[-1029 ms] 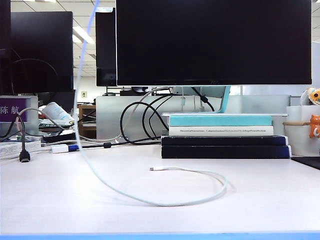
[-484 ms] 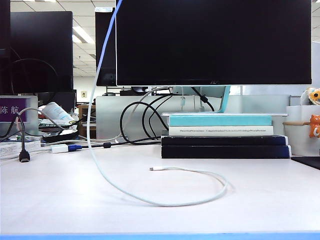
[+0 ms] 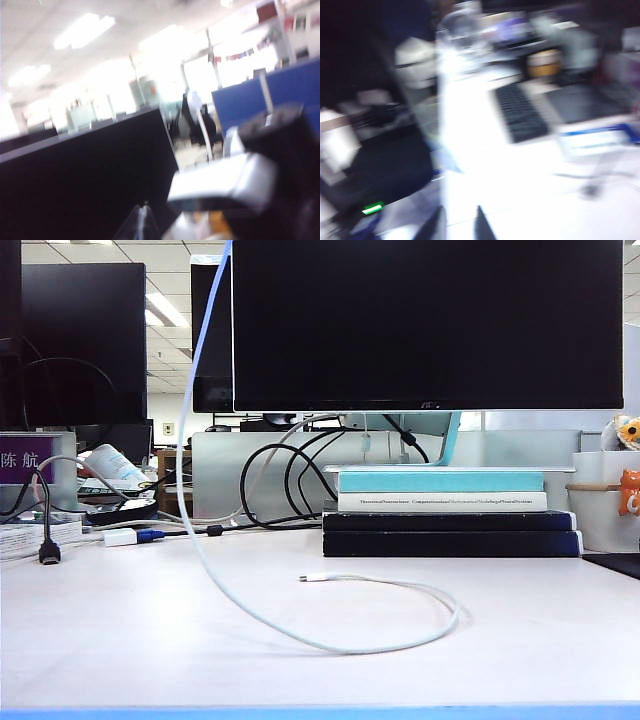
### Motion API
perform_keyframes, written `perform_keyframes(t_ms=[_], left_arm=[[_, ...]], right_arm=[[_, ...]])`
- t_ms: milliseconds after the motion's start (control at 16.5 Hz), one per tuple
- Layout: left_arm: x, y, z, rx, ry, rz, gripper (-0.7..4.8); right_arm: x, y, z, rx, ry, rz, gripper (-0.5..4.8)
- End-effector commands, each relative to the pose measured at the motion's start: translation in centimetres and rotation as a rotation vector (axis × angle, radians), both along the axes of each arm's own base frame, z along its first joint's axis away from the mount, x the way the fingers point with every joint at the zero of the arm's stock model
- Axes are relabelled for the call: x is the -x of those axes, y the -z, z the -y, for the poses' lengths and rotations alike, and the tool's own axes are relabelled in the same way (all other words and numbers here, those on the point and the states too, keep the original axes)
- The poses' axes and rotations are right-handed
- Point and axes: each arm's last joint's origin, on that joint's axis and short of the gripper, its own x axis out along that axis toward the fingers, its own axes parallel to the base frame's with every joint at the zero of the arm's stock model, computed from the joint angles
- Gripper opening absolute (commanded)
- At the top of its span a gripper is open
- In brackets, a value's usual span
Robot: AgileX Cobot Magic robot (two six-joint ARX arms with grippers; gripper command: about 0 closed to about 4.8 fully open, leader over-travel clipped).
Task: Unfold the white charging cable into a straight cable.
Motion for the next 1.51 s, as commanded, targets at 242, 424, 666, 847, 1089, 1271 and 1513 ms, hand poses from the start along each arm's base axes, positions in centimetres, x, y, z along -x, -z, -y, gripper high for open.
perform_keyframes(t_ms=[242,424,666,847,1089,1271,1513], left_arm=[[1.6,-1.7,-1.0,0.145,0.091,0.023,-0.06],[8.2,-1.8,-6.4,0.060,-0.226,0.025,-0.06],[7.2,0.2,-7.1,-0.077,-0.645,-0.135,-0.06],[6.5,1.6,-6.6,-0.166,-0.645,-0.259,-0.06],[5.2,2.4,-5.4,-0.207,-0.548,-0.344,-0.06],[3.0,3.6,-4.0,-0.245,-0.592,-0.450,-0.06],[-2.2,8.2,0.3,-0.418,-0.361,-0.723,0.03]], right_arm=[[-1.1,0.2,-0.2,0.012,0.237,0.023,0.83],[-1.9,1.0,1.3,0.202,0.716,0.084,0.83],[0.5,0.1,3.6,0.315,0.766,0.079,0.84],[2.6,-0.2,5.4,0.395,0.757,0.039,0.84],[5.1,-0.2,6.9,0.443,0.604,-0.039,0.84],[6.5,0.7,8.0,0.566,0.568,-0.121,0.84],[7.3,0.7,8.9,0.609,0.609,-0.126,0.83]])
